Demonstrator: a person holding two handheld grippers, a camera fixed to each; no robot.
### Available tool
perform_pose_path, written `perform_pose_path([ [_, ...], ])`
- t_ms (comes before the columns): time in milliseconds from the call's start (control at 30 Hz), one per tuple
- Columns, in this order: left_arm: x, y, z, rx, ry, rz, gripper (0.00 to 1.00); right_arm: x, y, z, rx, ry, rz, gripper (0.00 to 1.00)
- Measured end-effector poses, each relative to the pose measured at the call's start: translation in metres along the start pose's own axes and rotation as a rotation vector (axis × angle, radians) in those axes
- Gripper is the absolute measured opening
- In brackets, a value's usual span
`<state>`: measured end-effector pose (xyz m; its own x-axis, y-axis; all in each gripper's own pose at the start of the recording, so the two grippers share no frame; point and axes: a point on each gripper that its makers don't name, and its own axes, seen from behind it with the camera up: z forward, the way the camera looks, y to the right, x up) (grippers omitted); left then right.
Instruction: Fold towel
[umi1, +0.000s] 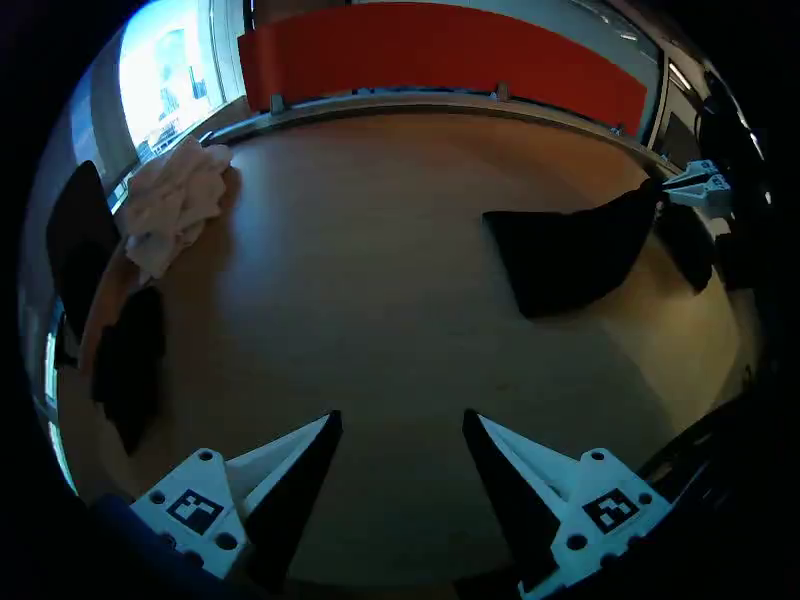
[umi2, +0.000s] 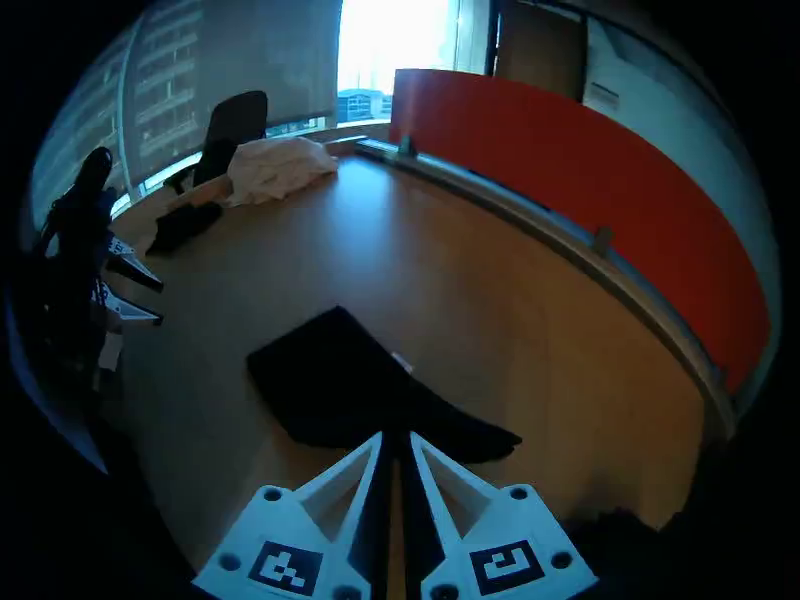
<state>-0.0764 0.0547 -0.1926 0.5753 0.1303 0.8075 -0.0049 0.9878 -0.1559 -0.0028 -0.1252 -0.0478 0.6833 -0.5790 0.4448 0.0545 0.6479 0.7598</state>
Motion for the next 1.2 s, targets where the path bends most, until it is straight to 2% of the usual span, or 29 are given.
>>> perform_pose_path([
  [267,-0.002,0.004,-0.004,-0.009,0.001,-0.016,0.90,0.028,-0.025,0.024,0.067,0.020,-0.056,0.04],
  [467,-0.001,0.003,-0.009,-0.005,0.008,-0.032,0.90,0.044,-0.052,0.048,0.128,0.017,-0.105,0.04],
  [767,-0.006,-0.004,-0.017,0.011,0.011,-0.061,0.90,0.048,-0.093,0.084,0.211,-0.018,-0.150,0.04],
  [967,-0.011,-0.007,-0.020,0.015,0.010,-0.083,0.90,0.045,-0.104,0.098,0.236,-0.037,-0.143,0.04],
  [1200,-0.013,-0.009,-0.022,0.020,0.011,-0.088,0.90,0.045,-0.104,0.103,0.241,-0.045,-0.134,0.04],
])
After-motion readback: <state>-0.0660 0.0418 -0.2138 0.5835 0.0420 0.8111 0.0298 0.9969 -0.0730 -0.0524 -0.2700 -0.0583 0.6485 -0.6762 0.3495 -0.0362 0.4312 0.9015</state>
